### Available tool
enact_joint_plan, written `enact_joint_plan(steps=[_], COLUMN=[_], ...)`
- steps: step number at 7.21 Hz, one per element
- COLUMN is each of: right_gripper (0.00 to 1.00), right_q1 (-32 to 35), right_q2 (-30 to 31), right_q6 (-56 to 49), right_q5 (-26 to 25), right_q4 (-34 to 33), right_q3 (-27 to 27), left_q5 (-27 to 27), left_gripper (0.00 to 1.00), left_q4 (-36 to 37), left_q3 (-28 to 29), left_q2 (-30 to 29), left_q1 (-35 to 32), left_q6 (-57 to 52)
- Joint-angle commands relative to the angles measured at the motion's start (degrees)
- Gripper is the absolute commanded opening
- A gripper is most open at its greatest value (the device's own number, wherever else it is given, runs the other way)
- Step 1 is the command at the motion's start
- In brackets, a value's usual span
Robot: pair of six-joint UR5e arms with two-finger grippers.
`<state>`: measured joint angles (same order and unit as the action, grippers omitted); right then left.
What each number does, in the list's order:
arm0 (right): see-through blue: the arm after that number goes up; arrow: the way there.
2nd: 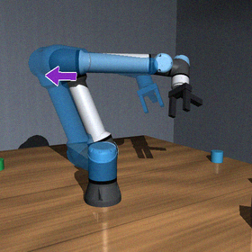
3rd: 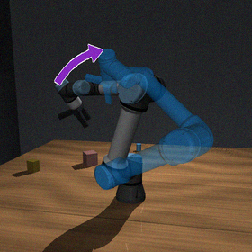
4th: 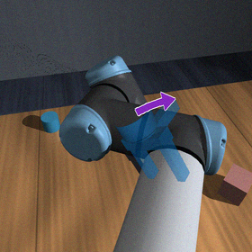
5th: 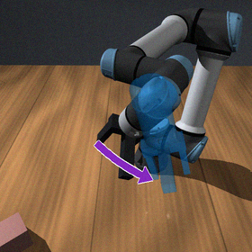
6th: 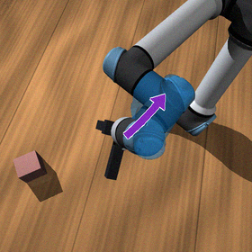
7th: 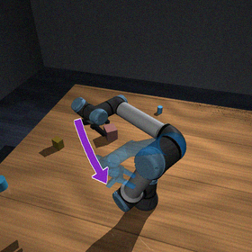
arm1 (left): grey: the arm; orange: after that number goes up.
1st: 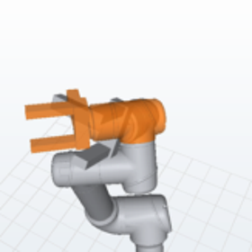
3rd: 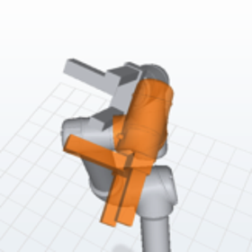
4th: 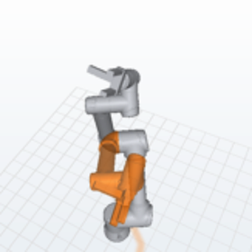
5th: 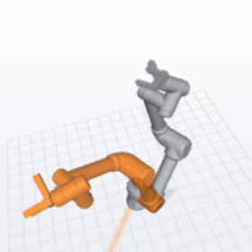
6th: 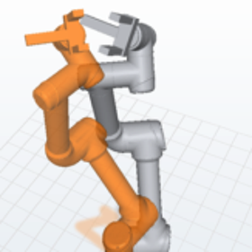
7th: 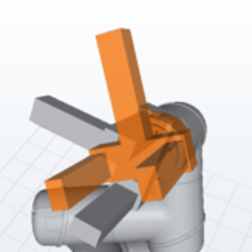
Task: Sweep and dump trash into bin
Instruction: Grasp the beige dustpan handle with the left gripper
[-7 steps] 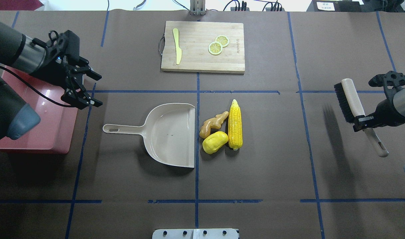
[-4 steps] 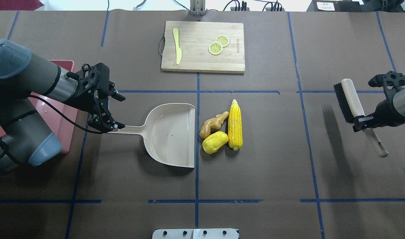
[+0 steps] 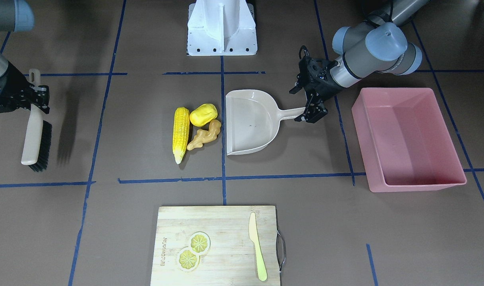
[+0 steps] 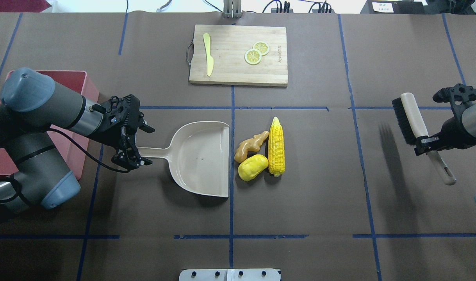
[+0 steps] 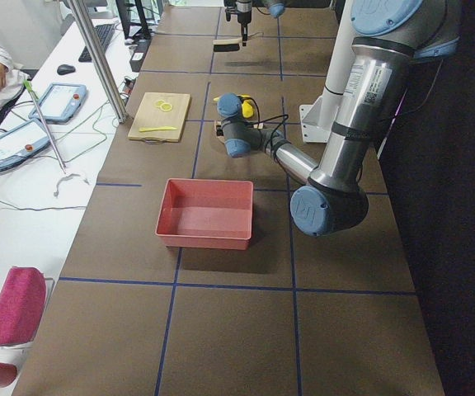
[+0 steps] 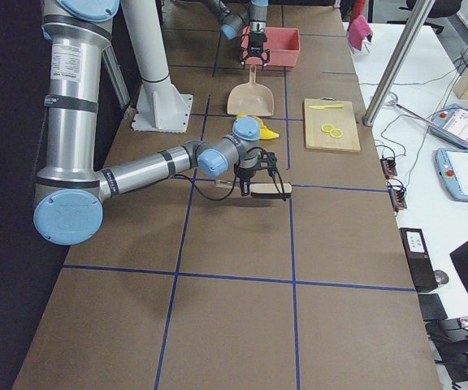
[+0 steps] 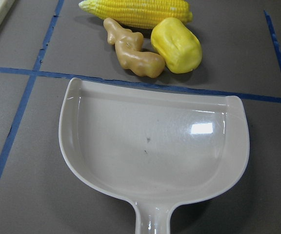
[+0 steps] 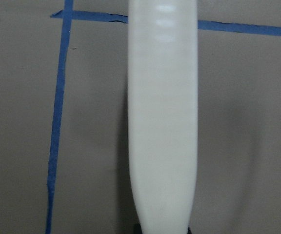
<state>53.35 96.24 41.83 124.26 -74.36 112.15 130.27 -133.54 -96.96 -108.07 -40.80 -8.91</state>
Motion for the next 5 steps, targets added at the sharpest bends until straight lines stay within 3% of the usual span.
enact_joint_plan(steps=[1, 5], right_gripper=[0.0, 0.0], right_q1=[0.0, 0.0], right_q2=[0.0, 0.0], right_q6=[0.0, 0.0], right_q5=[0.02, -0.15], right_q4=[0.0, 0.09], right_q3=[0.0, -0.26], left_q5=[-0.11, -3.27], left_gripper=[0.99, 0.99], left_q4=[-0.14, -3.3], left_q3=[1.41, 5.1], left_q2=[0.06, -0.03], left_q1=[1.59, 4.14], left_q6=[-0.23, -0.06])
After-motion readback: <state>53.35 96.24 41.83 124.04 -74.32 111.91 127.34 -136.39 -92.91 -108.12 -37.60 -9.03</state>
